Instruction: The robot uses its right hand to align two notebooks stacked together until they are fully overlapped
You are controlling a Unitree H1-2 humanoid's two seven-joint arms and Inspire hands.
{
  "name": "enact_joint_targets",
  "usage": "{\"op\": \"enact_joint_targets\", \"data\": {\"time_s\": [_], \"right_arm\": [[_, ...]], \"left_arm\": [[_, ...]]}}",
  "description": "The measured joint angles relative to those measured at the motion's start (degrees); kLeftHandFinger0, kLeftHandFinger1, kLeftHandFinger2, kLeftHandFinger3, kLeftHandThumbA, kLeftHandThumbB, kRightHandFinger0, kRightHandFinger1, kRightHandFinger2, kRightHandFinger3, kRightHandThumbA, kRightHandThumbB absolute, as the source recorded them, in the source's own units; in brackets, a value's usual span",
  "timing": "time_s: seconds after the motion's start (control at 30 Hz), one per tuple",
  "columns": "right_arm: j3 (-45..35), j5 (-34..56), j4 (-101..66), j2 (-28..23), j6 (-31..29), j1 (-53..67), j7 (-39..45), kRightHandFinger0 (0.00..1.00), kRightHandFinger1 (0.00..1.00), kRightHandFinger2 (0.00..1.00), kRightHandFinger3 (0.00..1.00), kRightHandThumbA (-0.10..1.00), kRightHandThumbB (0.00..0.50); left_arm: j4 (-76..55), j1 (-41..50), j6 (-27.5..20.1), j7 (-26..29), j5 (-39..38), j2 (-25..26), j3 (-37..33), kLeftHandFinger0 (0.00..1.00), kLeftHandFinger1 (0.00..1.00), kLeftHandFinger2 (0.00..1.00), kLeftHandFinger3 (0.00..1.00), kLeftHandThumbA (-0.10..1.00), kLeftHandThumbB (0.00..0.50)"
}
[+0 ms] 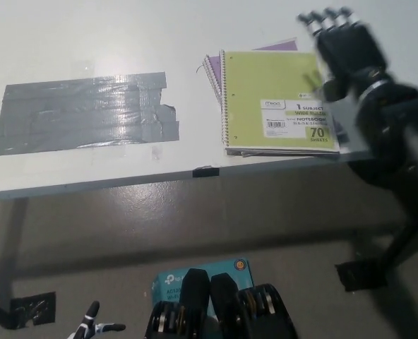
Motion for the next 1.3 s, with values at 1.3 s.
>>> {"op": "enact_joint_targets", "data": {"time_s": [1.3], "right_arm": [[-18.5, 1.0, 3.1, 21.3, 15.3, 9.6, -9.3, 1.0, 1.0, 1.0, 1.0, 1.0, 0.116]], "left_arm": [[-1.0, -1.1, 0.8, -0.6, -0.5, -0.1, -2.0, 0.0, 0.43, 0.38, 0.7, 1.0, 0.5]]}}
